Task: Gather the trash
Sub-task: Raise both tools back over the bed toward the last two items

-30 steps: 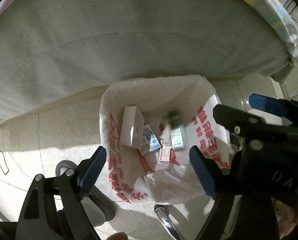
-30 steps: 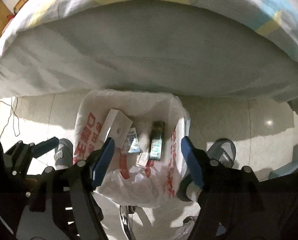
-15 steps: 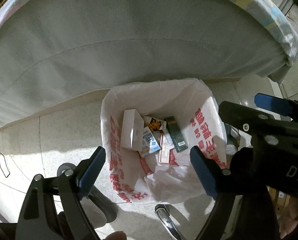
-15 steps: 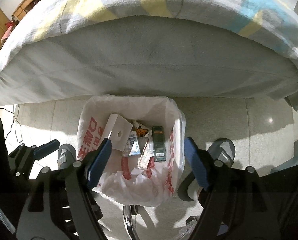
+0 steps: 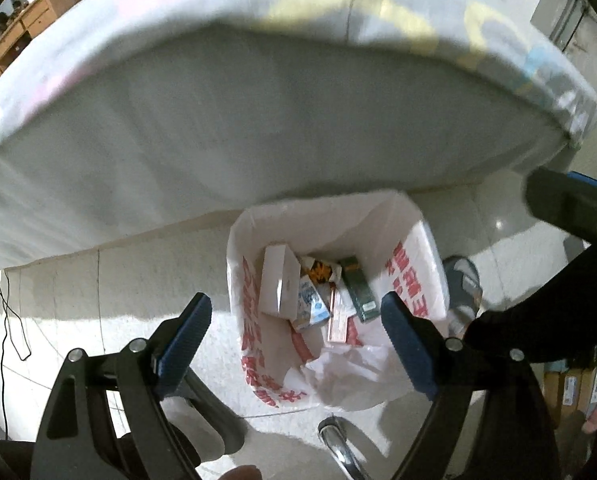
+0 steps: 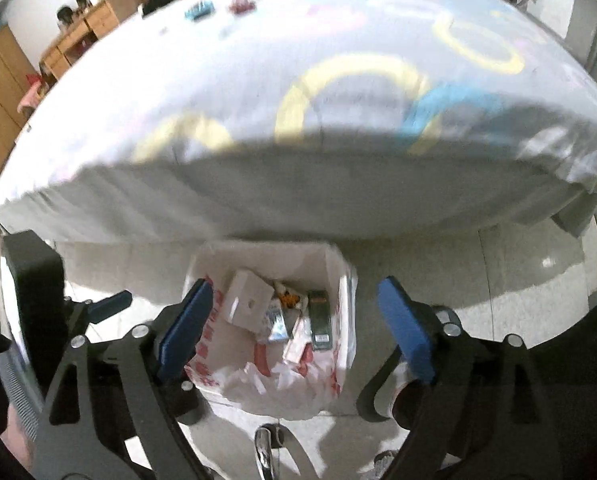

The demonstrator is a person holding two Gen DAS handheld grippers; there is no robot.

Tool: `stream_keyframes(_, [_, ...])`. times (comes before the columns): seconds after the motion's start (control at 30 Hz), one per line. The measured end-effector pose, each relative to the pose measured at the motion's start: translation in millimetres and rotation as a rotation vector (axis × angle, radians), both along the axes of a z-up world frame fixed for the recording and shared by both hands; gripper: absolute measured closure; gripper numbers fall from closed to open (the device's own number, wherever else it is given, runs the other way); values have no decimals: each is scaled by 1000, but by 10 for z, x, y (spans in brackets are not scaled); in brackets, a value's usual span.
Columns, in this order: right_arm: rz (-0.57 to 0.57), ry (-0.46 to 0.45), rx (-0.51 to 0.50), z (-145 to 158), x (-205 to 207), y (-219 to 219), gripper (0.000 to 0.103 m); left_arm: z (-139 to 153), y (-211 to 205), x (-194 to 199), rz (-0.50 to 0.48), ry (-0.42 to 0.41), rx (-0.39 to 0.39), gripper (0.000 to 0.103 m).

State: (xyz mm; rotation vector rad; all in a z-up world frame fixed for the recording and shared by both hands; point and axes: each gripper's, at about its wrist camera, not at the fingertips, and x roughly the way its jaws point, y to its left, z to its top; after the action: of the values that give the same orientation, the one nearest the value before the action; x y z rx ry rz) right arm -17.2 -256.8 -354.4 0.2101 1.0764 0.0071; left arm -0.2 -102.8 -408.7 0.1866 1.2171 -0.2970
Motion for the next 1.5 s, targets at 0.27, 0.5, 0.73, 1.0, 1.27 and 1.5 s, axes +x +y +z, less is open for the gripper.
stream_keyframes(0.27, [4,-150,15,662,-192,-140,7,461,-1,68,7,-87,-74,8])
stream_keyframes(0.5, [1,-245,15,1221,-118,-270,7,851,81,275,26,-185,-86,8])
stream_keyframes(0.73, [39,-314,-24,1700,186,-216,7,1170,269,716,91,-232,-138,8])
stream_keyframes(1.0, [48,-362,-39,2012,618,-161,7,1502,483,1325,107,-318,-114,8])
stream_keyframes(1.27, [84,-374,-74,2219,1151,-71,7,1630,616,2056,137,-336,-121,8])
stream_keyframes(1.5, [78,-357,-100,2205,1769,-47,7,1732,477,2636,128,-347,-127,8])
